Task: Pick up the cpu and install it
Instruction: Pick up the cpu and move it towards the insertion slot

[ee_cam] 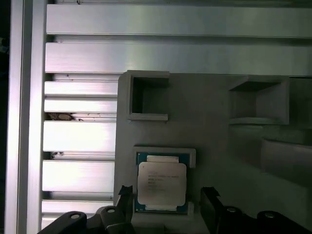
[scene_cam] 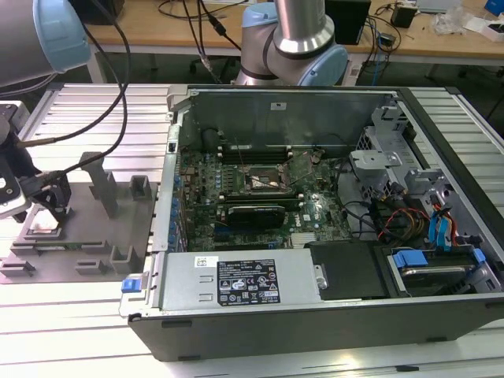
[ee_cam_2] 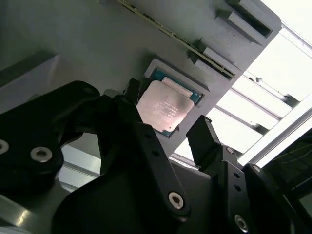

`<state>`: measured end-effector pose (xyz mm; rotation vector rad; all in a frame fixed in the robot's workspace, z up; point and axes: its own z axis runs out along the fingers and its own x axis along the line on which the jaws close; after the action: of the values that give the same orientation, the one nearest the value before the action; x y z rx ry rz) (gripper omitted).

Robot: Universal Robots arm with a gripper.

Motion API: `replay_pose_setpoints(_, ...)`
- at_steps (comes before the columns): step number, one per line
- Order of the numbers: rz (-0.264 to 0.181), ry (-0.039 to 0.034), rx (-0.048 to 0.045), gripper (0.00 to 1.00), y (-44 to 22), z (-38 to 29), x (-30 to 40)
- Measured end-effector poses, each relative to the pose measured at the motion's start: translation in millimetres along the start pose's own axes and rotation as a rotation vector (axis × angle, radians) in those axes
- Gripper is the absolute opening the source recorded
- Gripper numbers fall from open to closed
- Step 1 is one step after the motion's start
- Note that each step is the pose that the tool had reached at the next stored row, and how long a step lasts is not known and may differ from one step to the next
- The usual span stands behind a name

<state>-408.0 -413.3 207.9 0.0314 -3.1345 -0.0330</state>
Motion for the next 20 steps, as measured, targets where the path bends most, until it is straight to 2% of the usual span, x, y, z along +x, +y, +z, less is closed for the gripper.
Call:
replay_pose_setpoints(6,-0.013,-0.0024,0.0001,0.66,4.8,10.8,-0.1)
replay_pose_setpoints(11,-0.013,-0.0023,0.0008,0.66,10.1,14.8,3.9)
replay_pose_setpoints(15,-0.013,-0.0018,0.0081,0.66,10.1,17.6,4.9)
replay_pose_setpoints(20,-0.013,-0.0020,0.0099,0.66,9.7,19.3,4.8)
